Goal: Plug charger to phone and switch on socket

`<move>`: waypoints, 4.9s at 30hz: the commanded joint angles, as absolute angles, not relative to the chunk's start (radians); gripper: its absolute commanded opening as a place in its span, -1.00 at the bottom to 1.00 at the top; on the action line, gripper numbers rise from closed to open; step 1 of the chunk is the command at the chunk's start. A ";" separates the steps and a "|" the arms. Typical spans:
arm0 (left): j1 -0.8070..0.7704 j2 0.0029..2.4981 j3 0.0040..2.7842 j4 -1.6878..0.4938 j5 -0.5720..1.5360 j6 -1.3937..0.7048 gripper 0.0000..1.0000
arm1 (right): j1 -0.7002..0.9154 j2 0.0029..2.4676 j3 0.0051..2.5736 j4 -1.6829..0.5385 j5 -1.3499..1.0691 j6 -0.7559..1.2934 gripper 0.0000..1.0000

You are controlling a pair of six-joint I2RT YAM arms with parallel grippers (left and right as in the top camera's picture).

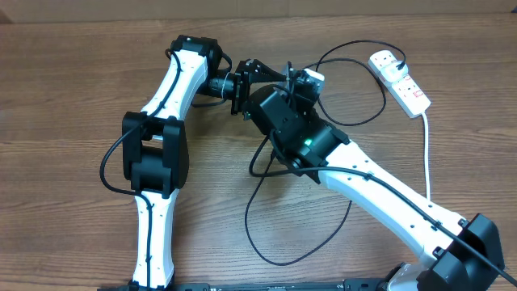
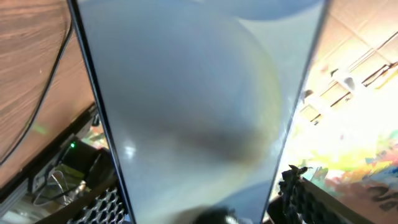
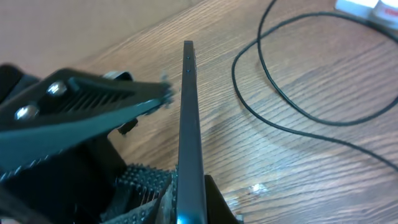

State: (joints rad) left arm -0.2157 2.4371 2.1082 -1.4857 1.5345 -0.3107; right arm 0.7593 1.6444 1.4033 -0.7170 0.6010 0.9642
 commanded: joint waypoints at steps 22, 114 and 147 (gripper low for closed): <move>-0.216 2.440 2.132 -1.326 1.560 -0.697 0.51 | 0.702 1.638 1.428 -0.686 0.555 1.860 -0.93; -0.178 2.440 2.132 -1.035 1.410 -0.868 -0.92 | 0.700 1.427 1.428 -0.641 0.534 1.517 0.88; -0.157 1.773 2.138 -1.448 0.076 -0.295 -0.92 | 0.686 1.435 1.430 -1.017 -0.043 0.764 1.00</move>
State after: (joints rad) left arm -0.1505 1.7779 2.1273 -1.4227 0.2329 -0.2882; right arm 0.6998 1.3560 1.4155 -1.0172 0.1509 0.8173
